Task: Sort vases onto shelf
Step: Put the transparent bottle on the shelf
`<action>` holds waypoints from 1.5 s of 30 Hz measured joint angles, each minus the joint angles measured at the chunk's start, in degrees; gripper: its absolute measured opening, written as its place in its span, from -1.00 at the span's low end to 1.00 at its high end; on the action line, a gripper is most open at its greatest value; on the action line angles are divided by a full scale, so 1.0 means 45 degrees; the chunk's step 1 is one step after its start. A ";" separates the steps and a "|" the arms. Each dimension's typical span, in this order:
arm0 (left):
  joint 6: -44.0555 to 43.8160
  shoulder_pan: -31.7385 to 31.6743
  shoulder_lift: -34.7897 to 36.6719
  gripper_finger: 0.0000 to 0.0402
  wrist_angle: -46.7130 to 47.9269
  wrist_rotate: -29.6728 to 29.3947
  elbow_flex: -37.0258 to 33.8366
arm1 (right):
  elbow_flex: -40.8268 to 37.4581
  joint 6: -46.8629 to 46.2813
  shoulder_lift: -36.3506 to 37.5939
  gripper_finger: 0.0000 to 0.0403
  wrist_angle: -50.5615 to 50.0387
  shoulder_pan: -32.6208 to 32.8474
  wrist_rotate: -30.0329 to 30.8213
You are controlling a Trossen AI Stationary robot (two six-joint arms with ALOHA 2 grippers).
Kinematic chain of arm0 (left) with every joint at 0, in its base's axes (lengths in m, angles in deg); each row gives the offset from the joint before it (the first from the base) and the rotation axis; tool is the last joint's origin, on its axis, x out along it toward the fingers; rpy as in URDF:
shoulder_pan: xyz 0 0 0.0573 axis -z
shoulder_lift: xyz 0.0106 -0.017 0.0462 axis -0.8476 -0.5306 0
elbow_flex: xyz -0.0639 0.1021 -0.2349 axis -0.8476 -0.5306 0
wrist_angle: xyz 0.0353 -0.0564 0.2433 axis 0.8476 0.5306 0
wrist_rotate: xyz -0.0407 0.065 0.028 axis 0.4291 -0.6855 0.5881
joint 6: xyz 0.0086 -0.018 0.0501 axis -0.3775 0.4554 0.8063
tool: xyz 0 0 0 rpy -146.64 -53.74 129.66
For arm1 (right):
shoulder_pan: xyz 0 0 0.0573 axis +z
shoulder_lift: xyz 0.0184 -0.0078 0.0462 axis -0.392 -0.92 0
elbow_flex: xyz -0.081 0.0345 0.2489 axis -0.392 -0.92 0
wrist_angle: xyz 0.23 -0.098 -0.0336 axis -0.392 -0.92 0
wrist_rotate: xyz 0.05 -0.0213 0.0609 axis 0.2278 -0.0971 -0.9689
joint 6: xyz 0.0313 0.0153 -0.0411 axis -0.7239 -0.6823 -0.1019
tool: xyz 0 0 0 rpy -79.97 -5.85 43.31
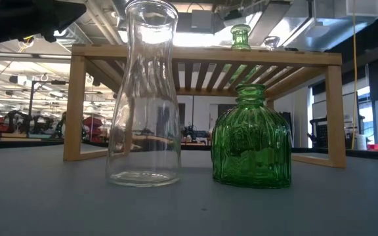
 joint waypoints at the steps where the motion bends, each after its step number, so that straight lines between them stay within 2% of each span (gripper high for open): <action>1: 0.0000 0.0002 -0.0002 -0.82 0.0000 0.0000 0.0000 | 0.0000 -0.0214 -0.0066 0.31 0.0000 0.0210 0.0013; 8: 0.0000 0.0002 -0.0002 -0.82 0.0005 0.0000 0.0000 | -0.0005 -0.0892 -0.0563 0.31 0.0057 0.1169 0.0729; 21: 0.0085 -0.0001 -0.0002 -0.82 -0.0010 0.0121 0.0000 | -0.0024 -0.0453 -0.1582 0.31 -0.0532 0.1165 0.1380; 35: 0.0095 -0.0003 -0.0002 -0.82 -0.0022 0.0106 0.0000 | -0.1950 -0.0482 -0.1626 0.31 0.1477 0.1165 0.1438; 45: 0.0102 -0.0003 -0.0002 -0.82 -0.0038 -0.0047 0.0000 | -0.2283 -0.0458 -0.1626 0.27 0.1491 0.1165 0.2150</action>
